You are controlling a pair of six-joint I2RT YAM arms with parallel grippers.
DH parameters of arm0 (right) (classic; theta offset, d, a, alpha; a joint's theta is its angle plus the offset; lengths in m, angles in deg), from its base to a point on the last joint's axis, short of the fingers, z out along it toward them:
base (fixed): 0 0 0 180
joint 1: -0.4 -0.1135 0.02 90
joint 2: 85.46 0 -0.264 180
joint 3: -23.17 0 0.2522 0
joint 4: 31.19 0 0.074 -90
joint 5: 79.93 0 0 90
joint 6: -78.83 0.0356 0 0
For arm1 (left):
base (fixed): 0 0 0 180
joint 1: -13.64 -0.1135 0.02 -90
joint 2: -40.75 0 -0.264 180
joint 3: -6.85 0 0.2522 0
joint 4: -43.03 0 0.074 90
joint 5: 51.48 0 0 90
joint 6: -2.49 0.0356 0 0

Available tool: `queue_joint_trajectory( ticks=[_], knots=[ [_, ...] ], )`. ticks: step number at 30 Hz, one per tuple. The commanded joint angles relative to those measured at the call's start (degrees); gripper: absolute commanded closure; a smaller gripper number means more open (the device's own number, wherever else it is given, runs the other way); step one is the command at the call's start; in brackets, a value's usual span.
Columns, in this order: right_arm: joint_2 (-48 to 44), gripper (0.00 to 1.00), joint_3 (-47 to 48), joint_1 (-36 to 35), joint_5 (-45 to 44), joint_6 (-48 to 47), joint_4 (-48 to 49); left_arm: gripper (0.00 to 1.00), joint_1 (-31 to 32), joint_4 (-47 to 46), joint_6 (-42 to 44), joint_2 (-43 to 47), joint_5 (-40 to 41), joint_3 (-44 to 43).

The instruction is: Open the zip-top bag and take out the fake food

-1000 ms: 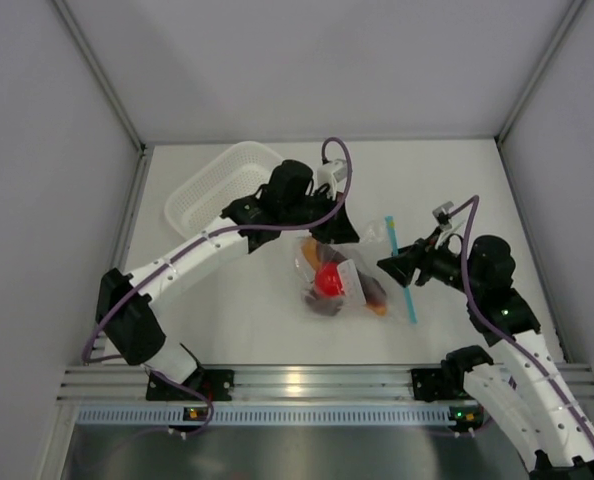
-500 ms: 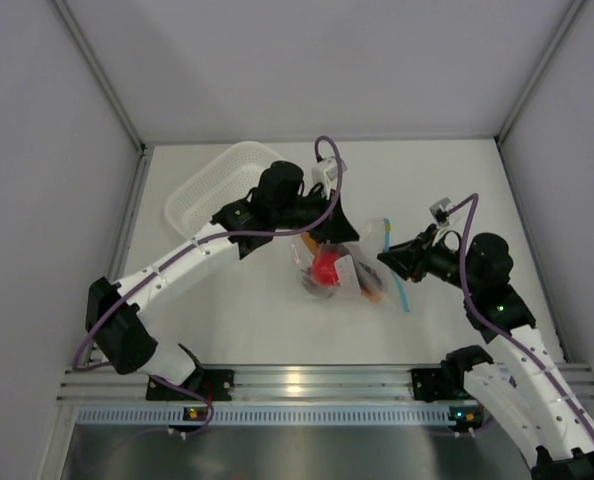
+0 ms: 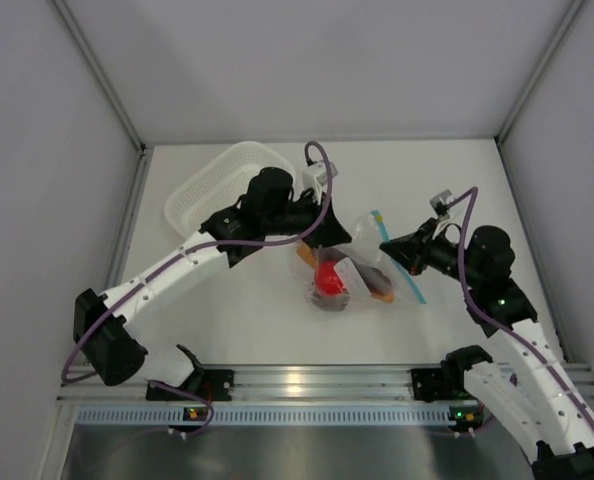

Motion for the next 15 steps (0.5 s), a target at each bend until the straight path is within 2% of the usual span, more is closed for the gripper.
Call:
queue_joint_trajectory(
  ticks=[1, 7, 8, 9, 11, 12, 13, 15],
  knots=[
    [-1.26, 1.0, 4.83, -0.93, -1.1, -3.23, -0.44, 1.0, -0.41, -4.47, 2.8, 3.4, 1.79, 1.37],
    [0.31, 1.0, 9.22, -0.93, 2.05, -4.11, -3.51, 0.99, -0.5, -6.58, 6.58, 4.98, 5.83, 6.72],
    [0.93, 1.0, 9.76, -0.93, 2.76, -4.98, -4.3, 0.94, -0.5, -7.63, 6.93, 6.12, 6.1, 7.78],
    [2.07, 1.0, 10.37, -0.93, 3.37, -5.6, -6.23, 0.82, -0.5, -10.77, 7.89, 6.83, 6.19, 9.01],
    [2.95, 1.0, 12.22, -1.28, 4.17, -7.09, -8.26, 0.7, -0.5, -14.47, 9.47, 9.02, 5.66, 13.05],
    [3.22, 1.0, 12.57, -1.46, 3.91, -7.28, -9.66, 0.64, -0.5, -19.45, 10.0, 9.73, 5.4, 14.71],
    [3.4, 1.0, 12.75, -1.46, 3.91, -7.19, -9.85, 0.49, -0.5, -21.07, 10.36, 10.34, 5.66, 17.34],
    [3.31, 1.0, 12.75, -1.64, 4.34, -7.45, -10.29, 0.37, -0.5, -24.15, 11.41, 11.67, 5.75, 19.29]
  ],
)
